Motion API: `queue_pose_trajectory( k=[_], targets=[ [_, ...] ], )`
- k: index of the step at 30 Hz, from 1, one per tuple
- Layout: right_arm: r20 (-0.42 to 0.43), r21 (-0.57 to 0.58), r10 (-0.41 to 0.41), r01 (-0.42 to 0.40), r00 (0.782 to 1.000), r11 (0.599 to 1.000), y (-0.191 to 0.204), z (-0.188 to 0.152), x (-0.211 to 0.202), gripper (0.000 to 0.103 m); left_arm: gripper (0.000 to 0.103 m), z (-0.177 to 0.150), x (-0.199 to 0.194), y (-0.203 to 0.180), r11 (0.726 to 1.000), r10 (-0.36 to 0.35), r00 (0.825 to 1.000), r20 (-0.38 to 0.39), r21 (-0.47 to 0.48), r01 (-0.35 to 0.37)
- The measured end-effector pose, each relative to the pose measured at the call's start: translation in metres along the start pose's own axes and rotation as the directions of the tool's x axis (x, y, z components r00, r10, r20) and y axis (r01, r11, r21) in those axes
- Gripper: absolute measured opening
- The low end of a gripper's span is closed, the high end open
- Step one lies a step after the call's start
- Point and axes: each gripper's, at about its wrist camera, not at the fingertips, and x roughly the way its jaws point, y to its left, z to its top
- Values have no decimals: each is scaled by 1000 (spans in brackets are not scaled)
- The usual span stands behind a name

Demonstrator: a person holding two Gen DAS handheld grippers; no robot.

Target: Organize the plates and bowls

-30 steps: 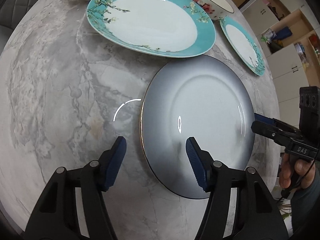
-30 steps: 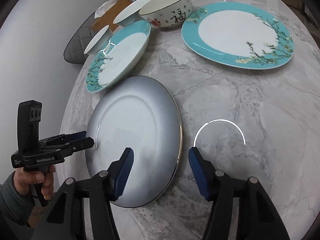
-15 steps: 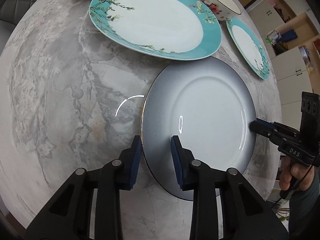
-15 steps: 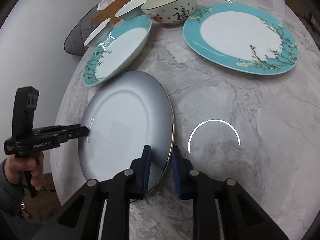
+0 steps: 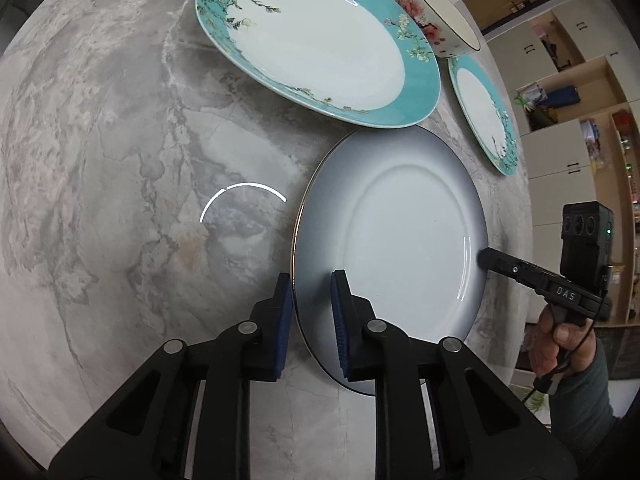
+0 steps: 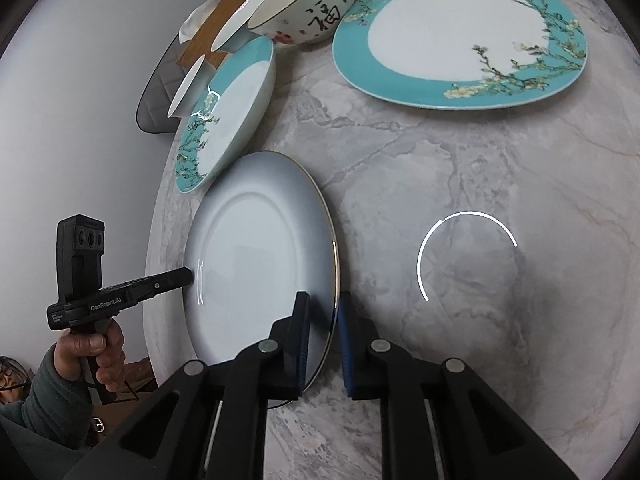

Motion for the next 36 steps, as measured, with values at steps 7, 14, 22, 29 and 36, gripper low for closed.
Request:
queue_pose_trajectory(
  k=[7,14,22,29,36],
  targets=[
    [-6,-19,-12,12,1000,1000,12,0,5,16,16,-9,-2,-1,1000,11,1000,17,-9,-11],
    [18,-13,-43,43,999,999,25,-14,2,16,15,-25,-16,-2,1000,0,1000,25,11,0],
    [27,-3,-70,70,997,998,59,-51,-7,16,15,-72,-45,1,999,-17,1000,14,41,16],
    [8,41,-100,99,995,994,75,-87,7,16,15,-113,-53,19,998,-15,1000,-11,52,16],
    [16,72,-135,134,991,988,78,-108,15,16,15,-128,-46,25,996,-11,999,-34,84,14]
  ],
)
